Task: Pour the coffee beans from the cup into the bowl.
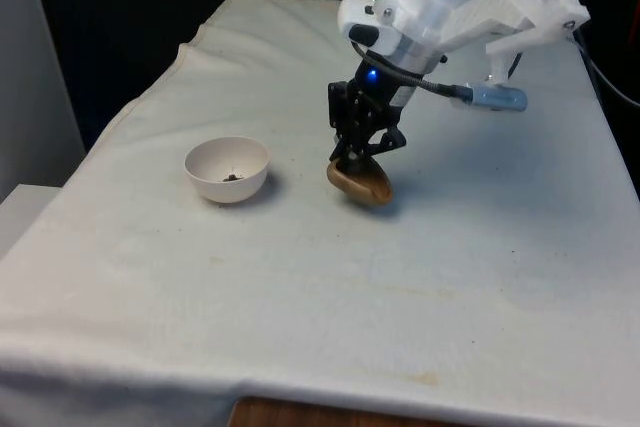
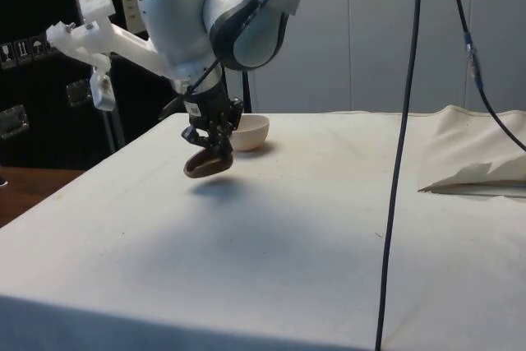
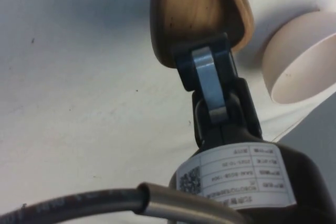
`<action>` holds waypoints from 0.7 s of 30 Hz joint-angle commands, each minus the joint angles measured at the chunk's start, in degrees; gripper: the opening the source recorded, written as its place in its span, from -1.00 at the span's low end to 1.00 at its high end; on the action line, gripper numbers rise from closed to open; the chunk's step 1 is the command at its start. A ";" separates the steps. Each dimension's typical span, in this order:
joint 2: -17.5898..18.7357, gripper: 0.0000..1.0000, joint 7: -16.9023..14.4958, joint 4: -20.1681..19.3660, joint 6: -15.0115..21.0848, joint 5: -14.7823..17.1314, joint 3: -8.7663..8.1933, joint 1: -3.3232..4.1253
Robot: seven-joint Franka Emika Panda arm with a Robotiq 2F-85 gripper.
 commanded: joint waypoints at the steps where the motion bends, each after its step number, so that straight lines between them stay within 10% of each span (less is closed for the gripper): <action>1: 0.00 -1.00 -0.06 -0.11 0.40 0.17 0.00 -0.06; 21: 0.86 -1.00 -3.21 -1.26 6.42 6.59 0.63 -1.26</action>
